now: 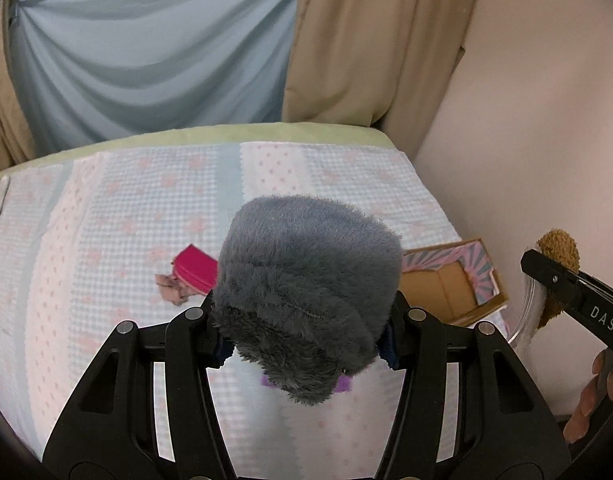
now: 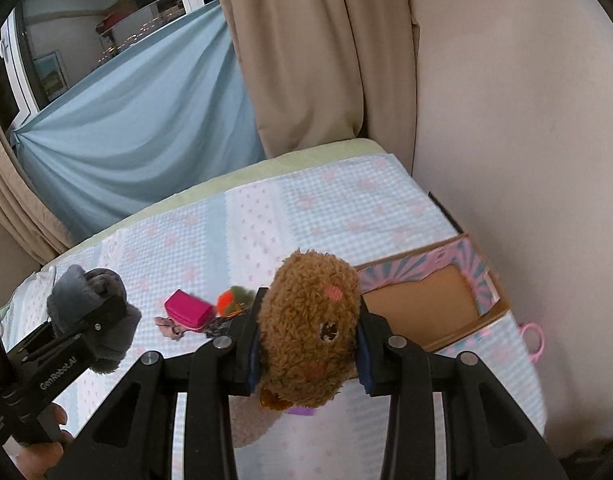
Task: Organize soft objects
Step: 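Carry the grey pouch and teddy keychain over the cardboard box with both tools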
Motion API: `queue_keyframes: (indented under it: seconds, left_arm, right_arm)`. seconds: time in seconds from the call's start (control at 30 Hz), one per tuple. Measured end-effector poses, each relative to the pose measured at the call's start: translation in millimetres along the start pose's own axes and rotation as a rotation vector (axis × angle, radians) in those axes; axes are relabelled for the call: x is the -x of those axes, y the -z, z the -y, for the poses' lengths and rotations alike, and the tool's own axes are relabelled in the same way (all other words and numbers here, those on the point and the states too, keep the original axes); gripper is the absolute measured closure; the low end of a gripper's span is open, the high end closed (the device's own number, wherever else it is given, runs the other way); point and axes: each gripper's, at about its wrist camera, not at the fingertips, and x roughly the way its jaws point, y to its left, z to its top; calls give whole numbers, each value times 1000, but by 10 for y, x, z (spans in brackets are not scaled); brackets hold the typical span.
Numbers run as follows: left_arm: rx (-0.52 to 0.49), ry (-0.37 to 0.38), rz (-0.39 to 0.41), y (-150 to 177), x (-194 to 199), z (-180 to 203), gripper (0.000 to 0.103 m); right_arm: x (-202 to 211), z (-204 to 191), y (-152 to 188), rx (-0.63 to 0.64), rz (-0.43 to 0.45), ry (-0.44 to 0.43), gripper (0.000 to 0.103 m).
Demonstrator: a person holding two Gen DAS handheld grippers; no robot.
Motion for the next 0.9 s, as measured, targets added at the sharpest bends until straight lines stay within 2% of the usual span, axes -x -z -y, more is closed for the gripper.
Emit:
queue_keyframes:
  seconds: [0.23,0.33,0.47,0.7,0.9]
  left_arm:
    - [-12,2,-13,-80,-359,897,52]
    - [-4,30,-49,-94,-637,1226,52]
    - [-52,33,-119,-48,-1100,1618,52]
    - [-124,54,-232,147,-1885,1969,51]
    - [-134,61,-357,410,-2621,2028,51]
  right_arm:
    - [-104,723,-373,44,-27,-16,69]
    - [-272,1076,-499,46,-53,-12,69]
    - [-604,1495,-608,47,-109,3,69]
    - [-1307,2008,-623,25,-218,23,69]
    - [-1962,2103,-441,64,-334,15,69]
